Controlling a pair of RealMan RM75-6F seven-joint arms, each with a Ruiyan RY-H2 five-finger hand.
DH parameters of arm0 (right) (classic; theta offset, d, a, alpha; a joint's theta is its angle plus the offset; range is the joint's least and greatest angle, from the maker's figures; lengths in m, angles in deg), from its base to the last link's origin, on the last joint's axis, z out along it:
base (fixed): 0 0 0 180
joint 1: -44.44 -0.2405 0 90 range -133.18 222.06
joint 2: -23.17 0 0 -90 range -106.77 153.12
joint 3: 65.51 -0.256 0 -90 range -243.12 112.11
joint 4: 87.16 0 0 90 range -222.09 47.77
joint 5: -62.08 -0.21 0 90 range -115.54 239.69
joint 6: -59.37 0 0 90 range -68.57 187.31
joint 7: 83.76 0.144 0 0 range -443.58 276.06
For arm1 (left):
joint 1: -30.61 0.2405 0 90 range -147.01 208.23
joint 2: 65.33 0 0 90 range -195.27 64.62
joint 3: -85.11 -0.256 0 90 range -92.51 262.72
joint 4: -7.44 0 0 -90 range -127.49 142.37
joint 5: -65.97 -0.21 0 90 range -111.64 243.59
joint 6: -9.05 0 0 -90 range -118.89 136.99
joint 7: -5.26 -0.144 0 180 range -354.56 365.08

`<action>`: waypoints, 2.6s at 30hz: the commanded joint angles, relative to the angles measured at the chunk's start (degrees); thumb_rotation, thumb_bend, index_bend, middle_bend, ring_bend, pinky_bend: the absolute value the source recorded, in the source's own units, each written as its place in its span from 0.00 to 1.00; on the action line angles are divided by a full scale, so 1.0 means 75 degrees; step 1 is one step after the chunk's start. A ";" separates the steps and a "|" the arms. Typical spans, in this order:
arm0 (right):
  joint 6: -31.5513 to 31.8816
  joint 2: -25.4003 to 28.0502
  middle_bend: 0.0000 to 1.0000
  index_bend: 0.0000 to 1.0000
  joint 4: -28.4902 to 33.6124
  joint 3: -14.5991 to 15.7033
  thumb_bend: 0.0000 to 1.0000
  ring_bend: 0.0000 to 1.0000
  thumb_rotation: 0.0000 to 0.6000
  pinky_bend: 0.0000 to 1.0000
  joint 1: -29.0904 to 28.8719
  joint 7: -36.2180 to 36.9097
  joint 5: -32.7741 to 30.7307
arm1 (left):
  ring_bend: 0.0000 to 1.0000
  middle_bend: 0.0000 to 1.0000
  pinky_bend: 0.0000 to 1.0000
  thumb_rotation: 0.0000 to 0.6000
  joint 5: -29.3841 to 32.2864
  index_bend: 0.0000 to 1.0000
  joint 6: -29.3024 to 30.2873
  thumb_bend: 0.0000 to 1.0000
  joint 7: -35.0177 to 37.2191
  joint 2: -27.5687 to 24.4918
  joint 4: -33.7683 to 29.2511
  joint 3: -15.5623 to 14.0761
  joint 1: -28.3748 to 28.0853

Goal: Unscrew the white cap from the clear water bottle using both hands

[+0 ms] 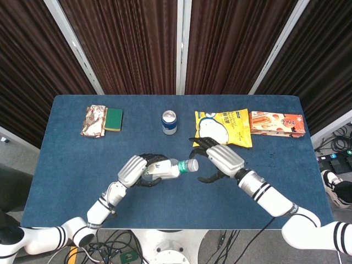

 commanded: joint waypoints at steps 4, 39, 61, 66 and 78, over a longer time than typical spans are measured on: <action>0.0045 -0.0026 0.04 0.31 -0.0120 0.0041 0.13 0.00 0.94 0.00 0.0043 -0.0032 -0.0106 | 0.35 0.44 0.41 1.00 -0.0039 0.41 0.0053 0.45 0.0025 -0.0028 -0.0038 0.0012 -0.0001; -0.0008 -0.0020 0.04 0.31 -0.0083 0.0144 0.13 0.00 0.94 0.00 0.0012 -0.0157 -0.0179 | 0.35 0.44 0.41 1.00 -0.0058 0.41 0.0096 0.45 0.0045 -0.0065 -0.0072 0.0028 -0.0009; 0.0103 0.0031 0.04 0.31 0.0093 0.0071 0.14 0.00 0.94 0.00 -0.0005 -0.0145 -0.0013 | 0.35 0.44 0.41 1.00 0.0008 0.41 0.0002 0.45 0.0034 -0.0049 -0.0020 0.0008 -0.0014; 0.0168 0.0036 0.04 0.31 0.0110 0.0047 0.14 0.00 0.94 0.00 0.0009 -0.0125 0.0033 | 0.35 0.44 0.41 1.00 0.0013 0.41 0.0017 0.45 0.0045 -0.0052 -0.0023 0.0012 -0.0005; 0.1142 -0.0479 0.07 0.30 -0.0226 -0.0014 0.16 0.00 1.00 0.00 0.0234 -0.0669 0.0336 | 0.35 0.44 0.41 1.00 0.0137 0.41 0.0005 0.45 0.0699 -0.0232 -0.0466 0.0131 0.0022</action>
